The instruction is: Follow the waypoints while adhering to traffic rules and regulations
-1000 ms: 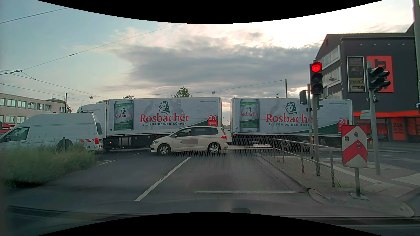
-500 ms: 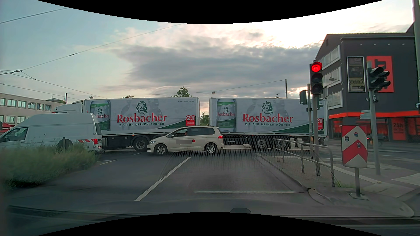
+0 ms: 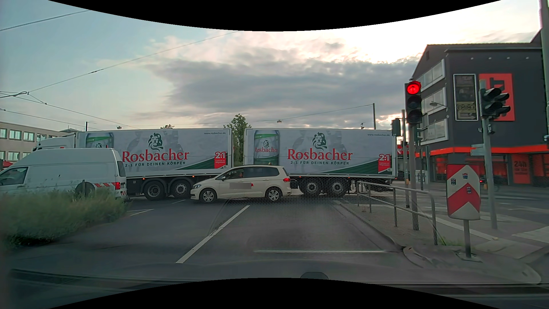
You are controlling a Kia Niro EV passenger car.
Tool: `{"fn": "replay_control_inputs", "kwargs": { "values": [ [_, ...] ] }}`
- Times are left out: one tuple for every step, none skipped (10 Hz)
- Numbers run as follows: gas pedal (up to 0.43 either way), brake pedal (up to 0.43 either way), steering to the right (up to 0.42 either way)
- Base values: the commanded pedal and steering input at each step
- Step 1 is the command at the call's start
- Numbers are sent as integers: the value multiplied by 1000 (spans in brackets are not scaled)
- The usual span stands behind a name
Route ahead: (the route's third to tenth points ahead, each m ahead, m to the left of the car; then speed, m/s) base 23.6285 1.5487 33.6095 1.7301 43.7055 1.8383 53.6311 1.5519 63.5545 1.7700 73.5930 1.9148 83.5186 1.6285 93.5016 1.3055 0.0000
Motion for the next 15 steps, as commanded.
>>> {"fn": "replay_control_inputs", "kwargs": {
  "values": [
    [0,268,-4],
    [0,268,-4],
    [0,268,-4],
    [0,268,-4],
    [0,268,-4],
    [0,268,-4],
    [0,268,-4],
    [0,268,-4],
    [0,268,-4],
    [0,268,-4],
    [0,268,-4],
    [0,268,-4],
    [0,268,-4],
    [0,268,-4],
    [0,268,-4]
  ]
}}
